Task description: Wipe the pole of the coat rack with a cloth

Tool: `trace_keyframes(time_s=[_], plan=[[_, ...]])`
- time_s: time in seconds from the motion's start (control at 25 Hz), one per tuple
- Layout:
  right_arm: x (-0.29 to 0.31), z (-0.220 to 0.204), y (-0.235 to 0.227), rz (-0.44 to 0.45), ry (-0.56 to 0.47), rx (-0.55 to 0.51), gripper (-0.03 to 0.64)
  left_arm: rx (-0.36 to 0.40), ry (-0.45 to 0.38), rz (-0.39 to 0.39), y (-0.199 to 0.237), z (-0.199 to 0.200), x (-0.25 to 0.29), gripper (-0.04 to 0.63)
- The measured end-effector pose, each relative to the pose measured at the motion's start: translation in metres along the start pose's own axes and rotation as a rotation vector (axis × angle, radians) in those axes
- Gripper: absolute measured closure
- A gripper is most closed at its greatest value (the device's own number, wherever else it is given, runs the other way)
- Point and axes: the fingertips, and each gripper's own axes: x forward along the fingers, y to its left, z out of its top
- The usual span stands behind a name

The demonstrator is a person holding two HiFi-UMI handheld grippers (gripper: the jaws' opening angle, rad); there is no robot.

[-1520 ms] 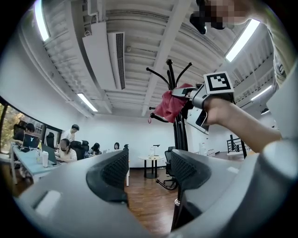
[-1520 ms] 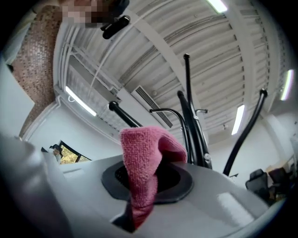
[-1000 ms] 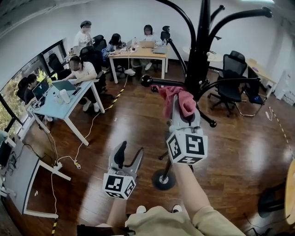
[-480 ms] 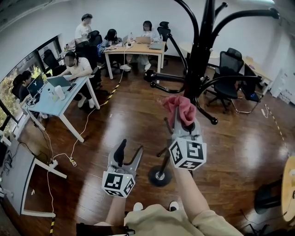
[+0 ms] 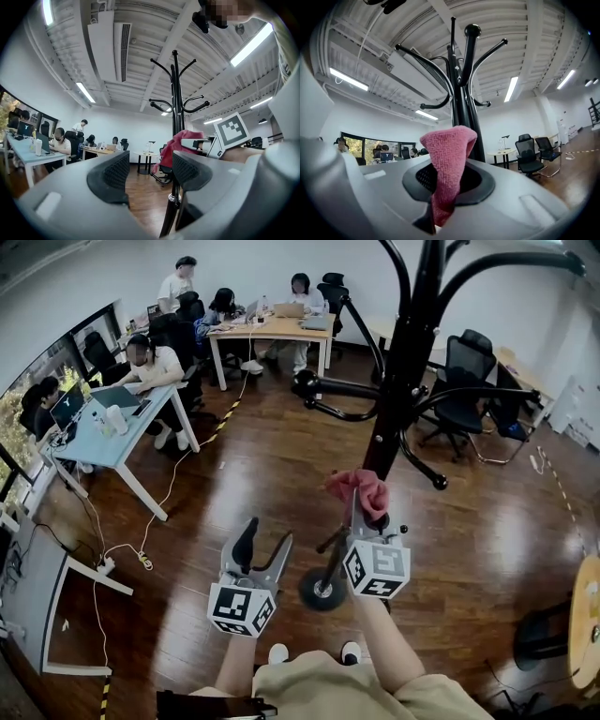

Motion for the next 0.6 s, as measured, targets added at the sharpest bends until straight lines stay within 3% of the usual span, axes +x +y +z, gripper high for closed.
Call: trace_keyframes(time_s=[0.6], plan=[[-0.009, -0.132, -0.012, 0.028, 0.296, -0.069, 0.569, 0.007, 0.014, 0.029, 0.010, -0.003, -0.001, 0.331]])
